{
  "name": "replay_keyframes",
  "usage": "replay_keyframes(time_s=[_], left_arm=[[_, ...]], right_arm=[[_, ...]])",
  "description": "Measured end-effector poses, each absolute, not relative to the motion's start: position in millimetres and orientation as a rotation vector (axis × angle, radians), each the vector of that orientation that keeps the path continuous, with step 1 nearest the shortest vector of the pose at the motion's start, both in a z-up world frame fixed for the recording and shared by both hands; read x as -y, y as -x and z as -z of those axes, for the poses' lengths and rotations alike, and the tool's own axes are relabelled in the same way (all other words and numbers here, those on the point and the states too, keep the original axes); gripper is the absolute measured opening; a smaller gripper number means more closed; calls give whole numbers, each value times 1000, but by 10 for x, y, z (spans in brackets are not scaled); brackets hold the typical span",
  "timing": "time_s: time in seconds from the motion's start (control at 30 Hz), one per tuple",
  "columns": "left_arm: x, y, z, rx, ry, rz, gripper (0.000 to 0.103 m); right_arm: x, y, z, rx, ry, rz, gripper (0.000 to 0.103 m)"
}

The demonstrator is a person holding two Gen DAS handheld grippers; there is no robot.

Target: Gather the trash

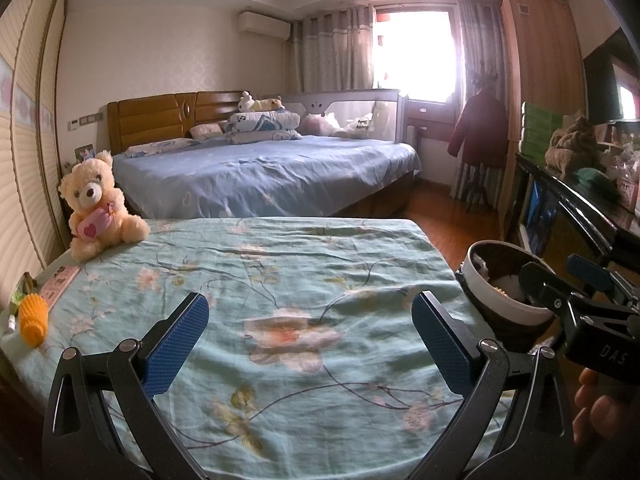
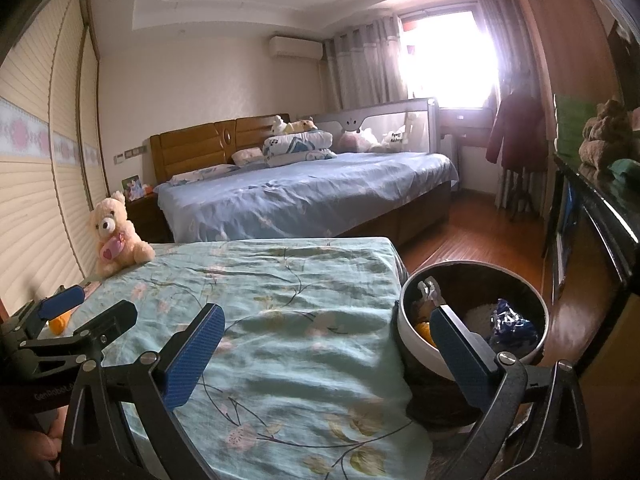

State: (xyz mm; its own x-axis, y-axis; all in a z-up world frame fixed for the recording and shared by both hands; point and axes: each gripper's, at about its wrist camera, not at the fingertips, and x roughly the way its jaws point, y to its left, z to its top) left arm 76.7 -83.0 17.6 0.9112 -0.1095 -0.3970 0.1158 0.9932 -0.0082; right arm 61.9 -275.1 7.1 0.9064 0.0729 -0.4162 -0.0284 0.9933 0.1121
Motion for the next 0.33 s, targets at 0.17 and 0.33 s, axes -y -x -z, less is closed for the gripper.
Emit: replay_keyframes(time_s=[0.17, 0.33], left_arm=[[817, -780, -166, -412, -15, 117, 103], [780, -830, -94, -440, 0, 126, 103]], right_arm=[[2749, -636, -49, -444, -107, -54, 103], [2747, -666, -20, -458, -109, -55, 103]])
